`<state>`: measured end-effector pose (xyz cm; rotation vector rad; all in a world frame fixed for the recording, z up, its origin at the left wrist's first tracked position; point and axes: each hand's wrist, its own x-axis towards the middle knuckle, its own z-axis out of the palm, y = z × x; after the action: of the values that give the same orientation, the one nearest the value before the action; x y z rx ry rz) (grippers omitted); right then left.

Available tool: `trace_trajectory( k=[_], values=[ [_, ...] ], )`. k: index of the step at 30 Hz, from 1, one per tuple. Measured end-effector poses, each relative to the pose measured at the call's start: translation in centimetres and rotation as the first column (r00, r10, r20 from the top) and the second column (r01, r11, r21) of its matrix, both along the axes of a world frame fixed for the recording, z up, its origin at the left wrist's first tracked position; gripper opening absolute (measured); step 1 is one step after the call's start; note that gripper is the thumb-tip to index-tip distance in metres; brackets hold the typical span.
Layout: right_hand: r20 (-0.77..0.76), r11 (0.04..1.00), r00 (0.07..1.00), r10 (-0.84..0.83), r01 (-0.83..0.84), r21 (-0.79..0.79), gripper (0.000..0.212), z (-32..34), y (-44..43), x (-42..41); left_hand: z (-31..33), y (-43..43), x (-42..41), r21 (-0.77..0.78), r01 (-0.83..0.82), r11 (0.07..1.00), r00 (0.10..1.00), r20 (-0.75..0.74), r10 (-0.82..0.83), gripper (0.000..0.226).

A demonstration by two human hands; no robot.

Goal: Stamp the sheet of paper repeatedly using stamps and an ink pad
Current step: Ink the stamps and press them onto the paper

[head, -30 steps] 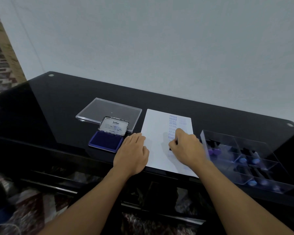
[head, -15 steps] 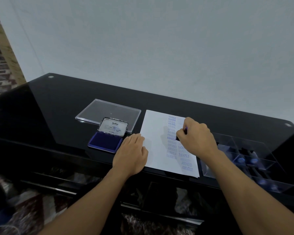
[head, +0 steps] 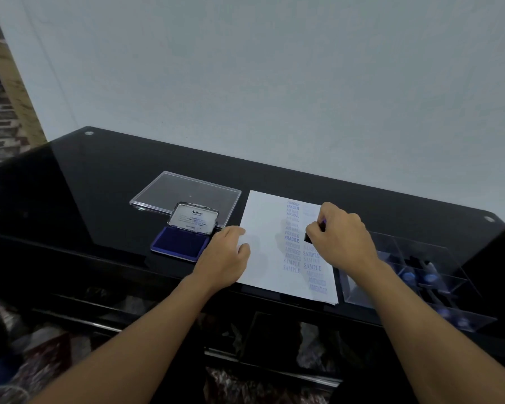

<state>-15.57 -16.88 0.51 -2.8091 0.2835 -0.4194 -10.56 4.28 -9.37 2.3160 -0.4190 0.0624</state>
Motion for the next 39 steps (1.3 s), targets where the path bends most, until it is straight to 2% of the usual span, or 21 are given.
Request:
trace_trajectory(
  k=[6,13,21,26,29,32,36,39],
  values=[
    [0.016,0.998,0.999,0.045,-0.045,0.031,0.017,0.7,1.4,0.2,3.0,2.0,0.7,-0.033,-0.022,0.999,0.994,0.106,0.025,0.036],
    [-0.029,0.988,0.988,0.151,-0.150,0.044,0.017,0.2,6.4,1.5,5.0,7.8,2.4,0.059,-0.140,0.988,0.985,0.112,0.133,0.037],
    [-0.094,0.940,0.936,0.341,-0.337,0.057,0.019,-2.4,13.5,3.3,2.6,15.7,4.7,0.101,-0.349,0.931,0.936,0.087,0.342,0.035],
    [-0.163,0.907,0.893,0.419,-0.420,0.033,0.020,-3.2,16.8,5.0,0.2,18.3,6.0,0.193,-0.335,0.922,0.941,0.120,0.317,0.041],
    [-0.151,0.890,0.879,0.452,-0.455,0.017,0.025,-3.9,18.3,6.5,-1.2,18.5,6.3,0.247,-0.370,0.896,0.929,0.120,0.350,0.047],
    [-0.111,0.856,0.852,0.511,-0.516,-0.022,0.019,-4.5,19.7,7.6,-2.4,18.1,6.0,0.330,-0.414,0.848,0.910,0.173,0.377,0.048],
    [-0.053,0.817,0.823,0.566,-0.568,-0.099,0.016,-5.2,21.4,8.7,-2.8,18.1,6.0,0.332,-0.431,0.839,0.901,0.204,0.382,0.049],
    [-0.070,0.797,0.808,0.585,-0.589,-0.138,0.020,-5.8,22.4,9.2,-2.9,18.1,6.1,0.331,-0.439,0.835,0.897,0.211,0.388,0.049]
  ],
)
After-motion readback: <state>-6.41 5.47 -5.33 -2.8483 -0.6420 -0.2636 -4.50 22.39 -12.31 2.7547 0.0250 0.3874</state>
